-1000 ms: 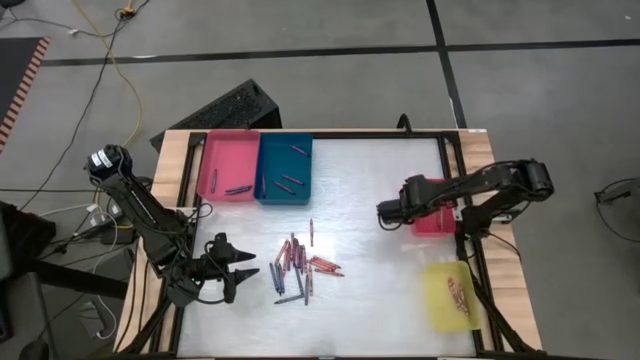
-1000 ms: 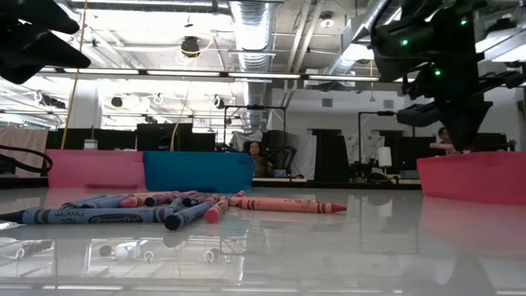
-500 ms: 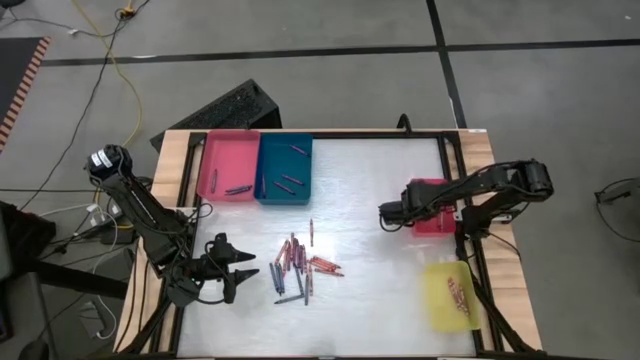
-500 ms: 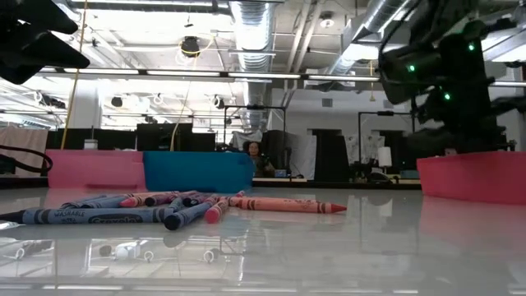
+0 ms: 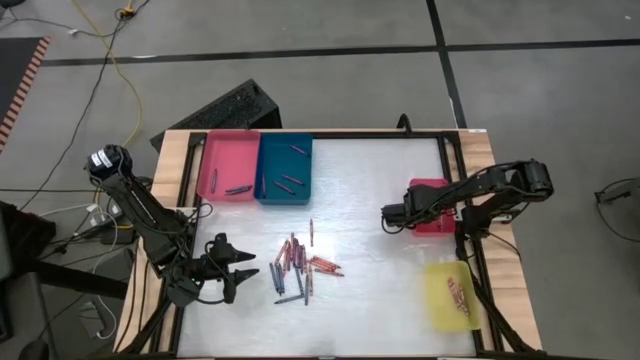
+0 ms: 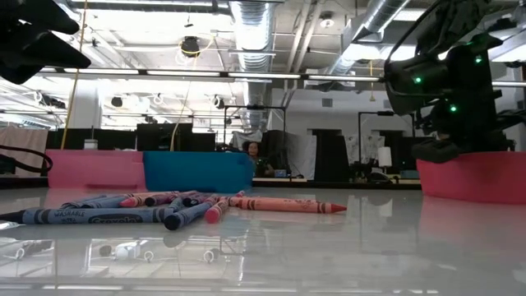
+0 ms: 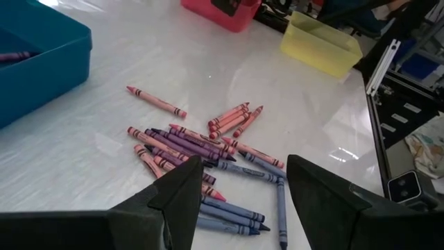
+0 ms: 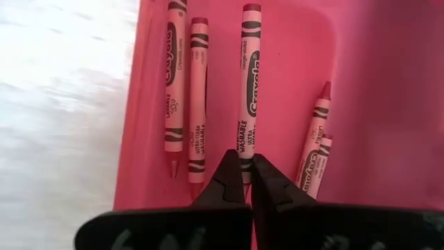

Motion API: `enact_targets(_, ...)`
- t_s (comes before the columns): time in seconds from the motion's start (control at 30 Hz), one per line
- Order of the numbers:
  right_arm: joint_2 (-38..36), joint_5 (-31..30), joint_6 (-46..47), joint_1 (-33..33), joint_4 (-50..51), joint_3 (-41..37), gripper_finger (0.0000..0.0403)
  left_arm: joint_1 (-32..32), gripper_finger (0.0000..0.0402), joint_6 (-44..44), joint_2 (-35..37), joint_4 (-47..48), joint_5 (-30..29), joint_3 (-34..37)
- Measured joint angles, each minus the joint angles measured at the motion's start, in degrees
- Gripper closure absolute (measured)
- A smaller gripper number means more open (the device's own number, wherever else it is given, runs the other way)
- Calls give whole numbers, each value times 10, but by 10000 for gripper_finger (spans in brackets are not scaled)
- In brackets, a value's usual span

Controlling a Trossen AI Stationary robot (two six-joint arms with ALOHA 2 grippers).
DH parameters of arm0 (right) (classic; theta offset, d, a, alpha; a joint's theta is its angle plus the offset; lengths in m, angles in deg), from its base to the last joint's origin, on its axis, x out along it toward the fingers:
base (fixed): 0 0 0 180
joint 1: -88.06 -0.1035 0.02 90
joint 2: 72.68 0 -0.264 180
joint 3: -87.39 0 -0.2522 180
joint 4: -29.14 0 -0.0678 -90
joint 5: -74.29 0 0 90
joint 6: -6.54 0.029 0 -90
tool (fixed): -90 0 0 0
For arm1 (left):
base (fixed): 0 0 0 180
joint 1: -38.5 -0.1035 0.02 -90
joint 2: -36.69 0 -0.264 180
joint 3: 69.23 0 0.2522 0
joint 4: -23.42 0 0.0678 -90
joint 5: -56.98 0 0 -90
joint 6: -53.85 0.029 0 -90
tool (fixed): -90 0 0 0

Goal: Sort crayons
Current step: Put the red crayon into the small red bin

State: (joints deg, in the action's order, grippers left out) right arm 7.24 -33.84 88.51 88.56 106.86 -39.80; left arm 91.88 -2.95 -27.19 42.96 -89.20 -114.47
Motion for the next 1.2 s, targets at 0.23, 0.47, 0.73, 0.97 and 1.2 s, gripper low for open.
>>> enact_targets(0.23,0,0,0,0,-1,0,397,0,203,0,0,0,0,0)
enact_targets(0.47,0,0,0,-1,8,6,375,0,203,0,0,0,2,0)
enact_targets(0.73,0,5,-25,-1,39,33,300,0,203,0,0,0,3,0)
enact_targets(0.97,0,-2,-47,-1,117,101,284,0,203,0,0,0,3,0)
enact_targets(1.2,0,-18,-84,-2,229,211,283,0,203,0,0,0,3,0)
